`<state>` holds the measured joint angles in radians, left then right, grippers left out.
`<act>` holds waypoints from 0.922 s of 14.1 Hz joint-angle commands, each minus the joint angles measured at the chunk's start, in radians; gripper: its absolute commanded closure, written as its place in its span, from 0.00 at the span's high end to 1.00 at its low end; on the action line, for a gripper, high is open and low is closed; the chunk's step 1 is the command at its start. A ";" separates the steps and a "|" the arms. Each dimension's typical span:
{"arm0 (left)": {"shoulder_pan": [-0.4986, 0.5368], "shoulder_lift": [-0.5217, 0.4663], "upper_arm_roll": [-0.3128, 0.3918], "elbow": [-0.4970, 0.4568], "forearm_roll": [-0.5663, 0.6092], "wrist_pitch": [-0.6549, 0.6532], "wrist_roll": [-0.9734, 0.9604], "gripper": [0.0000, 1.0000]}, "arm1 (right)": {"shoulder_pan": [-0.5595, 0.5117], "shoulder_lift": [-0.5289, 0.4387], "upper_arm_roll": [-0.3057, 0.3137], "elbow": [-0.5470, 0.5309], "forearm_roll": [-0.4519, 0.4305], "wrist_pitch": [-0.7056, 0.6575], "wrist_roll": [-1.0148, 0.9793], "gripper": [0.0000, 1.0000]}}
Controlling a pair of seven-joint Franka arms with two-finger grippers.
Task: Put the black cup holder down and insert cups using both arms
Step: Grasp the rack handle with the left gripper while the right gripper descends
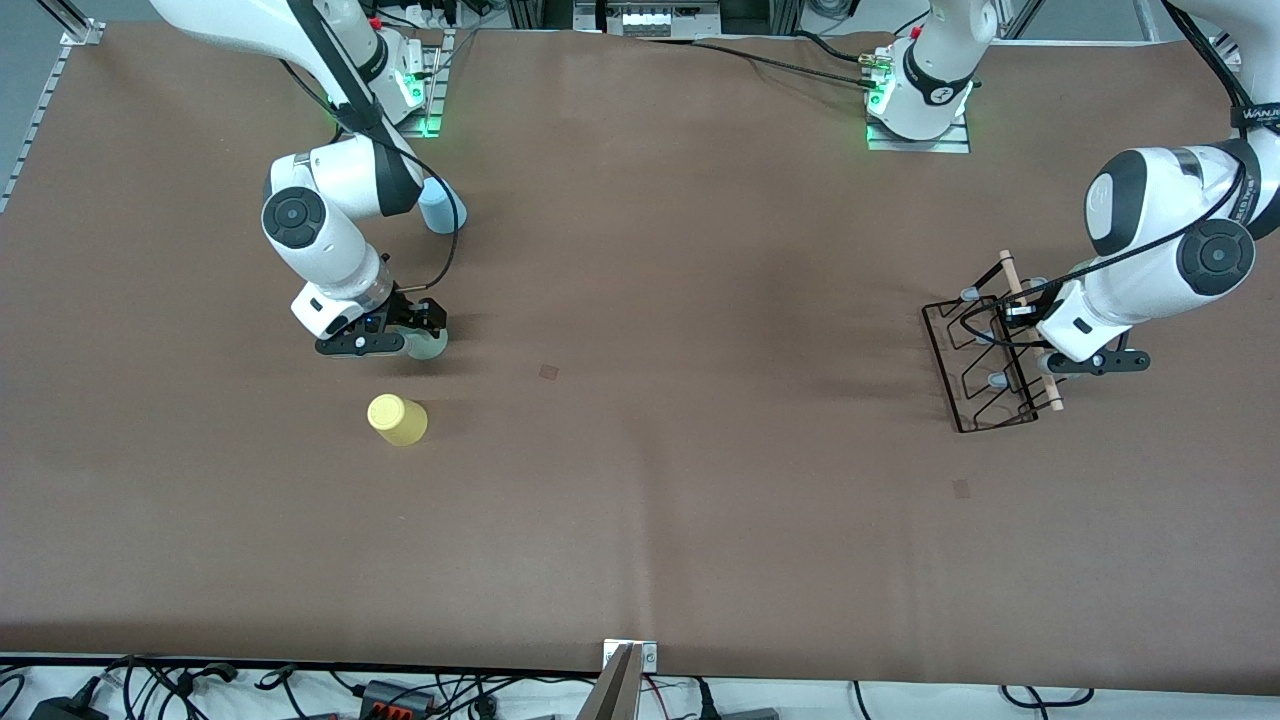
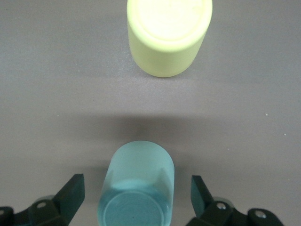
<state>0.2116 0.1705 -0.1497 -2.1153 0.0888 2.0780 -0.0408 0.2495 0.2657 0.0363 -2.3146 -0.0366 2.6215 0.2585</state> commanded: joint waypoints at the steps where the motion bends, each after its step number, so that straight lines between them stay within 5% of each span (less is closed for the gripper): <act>1: 0.006 -0.029 -0.010 -0.008 0.023 -0.016 -0.016 0.10 | 0.011 -0.010 -0.006 -0.025 -0.008 0.014 -0.001 1.00; 6: -0.004 -0.031 -0.027 0.098 0.016 -0.113 -0.004 0.03 | 0.016 -0.013 -0.001 -0.055 -0.009 0.014 -0.002 1.00; 12: -0.011 0.016 -0.281 0.208 0.014 -0.139 -0.088 0.01 | 0.016 -0.010 0.002 -0.054 -0.011 0.012 -0.008 1.00; 13: -0.012 0.039 -0.325 0.233 0.014 -0.139 -0.135 0.01 | 0.016 -0.010 0.002 -0.054 -0.011 0.012 -0.010 0.88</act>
<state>0.1972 0.1675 -0.3996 -1.9502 0.0898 1.9631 -0.1100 0.2610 0.2665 0.0387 -2.3519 -0.0373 2.6213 0.2582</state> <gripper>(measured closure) 0.837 0.000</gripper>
